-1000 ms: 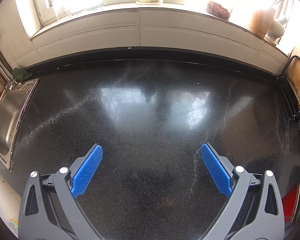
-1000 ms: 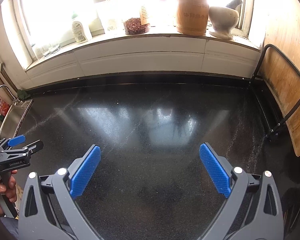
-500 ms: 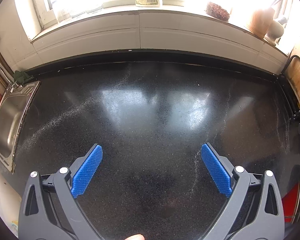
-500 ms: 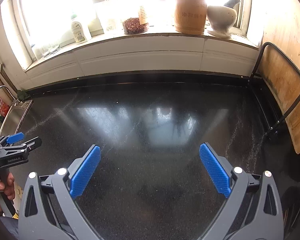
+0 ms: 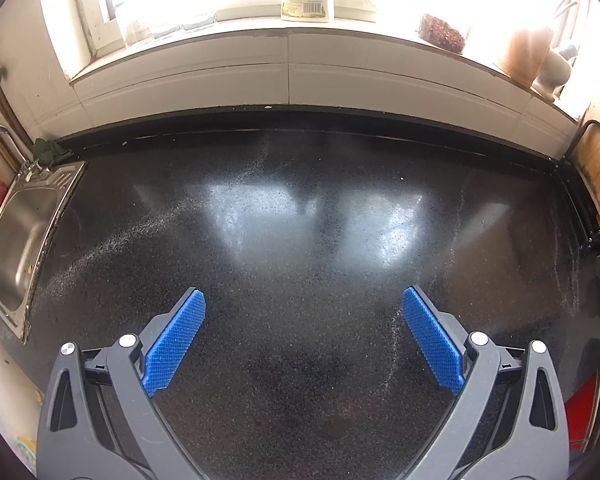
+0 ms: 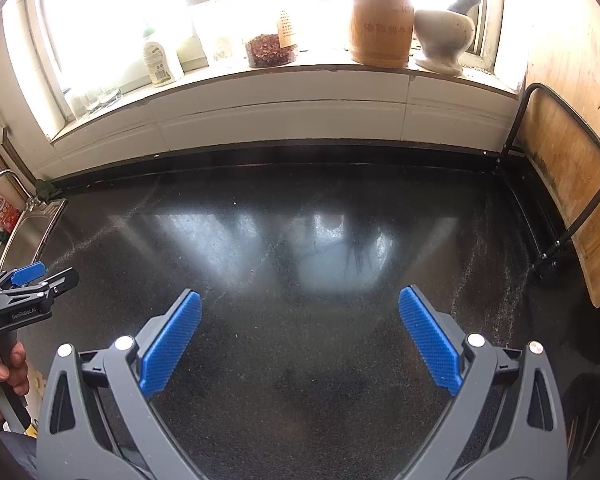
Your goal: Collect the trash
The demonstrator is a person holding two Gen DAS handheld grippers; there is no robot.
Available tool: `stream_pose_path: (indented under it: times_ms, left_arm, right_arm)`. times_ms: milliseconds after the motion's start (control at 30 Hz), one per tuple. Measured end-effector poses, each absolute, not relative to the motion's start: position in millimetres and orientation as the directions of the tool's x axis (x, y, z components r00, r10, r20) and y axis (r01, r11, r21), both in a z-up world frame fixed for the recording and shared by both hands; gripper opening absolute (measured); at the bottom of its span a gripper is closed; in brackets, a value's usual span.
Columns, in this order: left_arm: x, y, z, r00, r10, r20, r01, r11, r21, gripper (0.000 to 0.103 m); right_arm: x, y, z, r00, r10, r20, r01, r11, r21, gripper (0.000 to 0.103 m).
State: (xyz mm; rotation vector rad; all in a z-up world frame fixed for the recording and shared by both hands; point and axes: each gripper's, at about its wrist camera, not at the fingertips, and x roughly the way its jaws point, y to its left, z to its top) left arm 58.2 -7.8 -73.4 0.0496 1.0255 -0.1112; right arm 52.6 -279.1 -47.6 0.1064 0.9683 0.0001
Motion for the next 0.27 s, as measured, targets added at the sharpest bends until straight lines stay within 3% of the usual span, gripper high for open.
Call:
stream_pose_path:
  times_ms: [267]
  left_arm:
    - [74.2, -3.1, -102.3, 0.472, -0.062, -0.879, 0.135, 0.991, 0.003, 0.096]
  right_arm:
    - [60.3, -291.7, -66.7, 0.567, 0.045, -0.822, 0.056, 0.994, 0.093, 0.096]
